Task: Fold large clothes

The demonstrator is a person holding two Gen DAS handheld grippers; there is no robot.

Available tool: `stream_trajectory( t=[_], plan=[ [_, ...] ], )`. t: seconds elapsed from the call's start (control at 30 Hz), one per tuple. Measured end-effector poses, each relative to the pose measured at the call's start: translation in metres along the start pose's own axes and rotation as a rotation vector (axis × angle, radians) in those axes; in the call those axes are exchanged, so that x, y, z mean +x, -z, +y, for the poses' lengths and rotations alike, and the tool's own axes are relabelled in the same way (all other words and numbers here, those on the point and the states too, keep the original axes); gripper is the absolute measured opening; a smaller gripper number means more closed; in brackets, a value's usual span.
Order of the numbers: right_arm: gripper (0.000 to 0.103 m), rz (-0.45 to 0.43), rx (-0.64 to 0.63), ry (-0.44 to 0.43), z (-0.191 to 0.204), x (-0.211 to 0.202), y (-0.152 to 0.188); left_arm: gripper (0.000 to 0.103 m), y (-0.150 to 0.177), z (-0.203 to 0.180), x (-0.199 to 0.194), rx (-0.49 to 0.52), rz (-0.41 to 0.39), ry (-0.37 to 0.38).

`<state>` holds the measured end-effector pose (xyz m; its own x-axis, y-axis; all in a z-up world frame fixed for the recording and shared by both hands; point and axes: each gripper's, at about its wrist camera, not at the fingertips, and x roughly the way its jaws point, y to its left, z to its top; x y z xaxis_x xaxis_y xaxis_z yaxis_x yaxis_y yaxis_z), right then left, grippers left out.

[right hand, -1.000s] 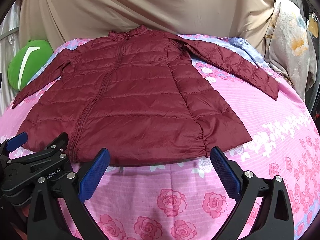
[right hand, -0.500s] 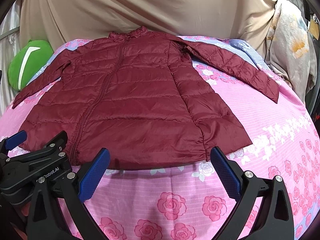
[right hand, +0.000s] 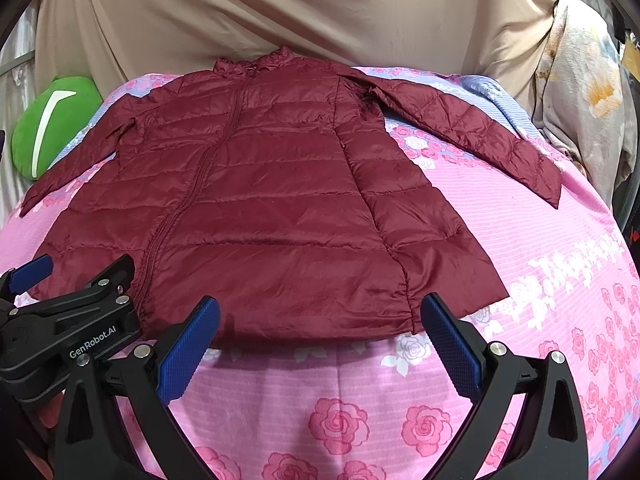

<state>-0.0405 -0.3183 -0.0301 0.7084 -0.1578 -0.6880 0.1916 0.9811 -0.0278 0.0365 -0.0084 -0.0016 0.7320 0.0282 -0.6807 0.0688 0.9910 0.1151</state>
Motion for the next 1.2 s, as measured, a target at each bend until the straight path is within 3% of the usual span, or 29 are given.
stream_trajectory(
  t=[0.3, 0.47, 0.6, 0.77, 0.87, 1.0, 1.1, 1.13, 1.2],
  plan=[
    [0.098, 0.001, 0.002, 0.004, -0.002, 0.003, -0.002, 0.098, -0.005, -0.004, 0.004, 0.006, -0.002, 0.015],
    [0.098, -0.009, -0.001, 0.020, -0.023, 0.004, -0.012, 0.098, -0.017, 0.003, 0.004, 0.005, -0.005, 0.122],
    [0.098, -0.017, 0.091, 0.034, -0.100, 0.009, -0.044, 0.098, -0.038, 0.025, 0.013, -0.020, 0.005, 0.211],
    [0.098, -0.026, 0.270, 0.196, -0.233, 0.038, -0.077, 0.098, -0.069, 0.055, 0.032, -0.055, -0.031, 0.102],
    [0.098, -0.034, 0.404, 0.208, -0.305, 0.069, -0.090, 0.098, -0.086, 0.066, 0.045, -0.052, -0.058, 0.062],
    [0.094, 0.009, 0.557, 0.190, -0.367, 0.112, -0.099, 0.098, -0.108, 0.067, 0.061, -0.033, -0.083, 0.050],
    [0.055, 0.046, 0.626, 0.163, -0.391, 0.146, -0.107, 0.098, -0.123, 0.065, 0.074, -0.033, -0.080, 0.059],
    [0.027, 0.064, 0.631, 0.154, -0.393, 0.154, -0.110, 0.098, -0.129, 0.063, 0.079, -0.033, -0.079, 0.066],
    [0.006, 0.097, 0.649, 0.156, -0.395, 0.169, -0.125, 0.098, -0.138, 0.061, 0.087, -0.026, -0.077, 0.068]
  ],
)
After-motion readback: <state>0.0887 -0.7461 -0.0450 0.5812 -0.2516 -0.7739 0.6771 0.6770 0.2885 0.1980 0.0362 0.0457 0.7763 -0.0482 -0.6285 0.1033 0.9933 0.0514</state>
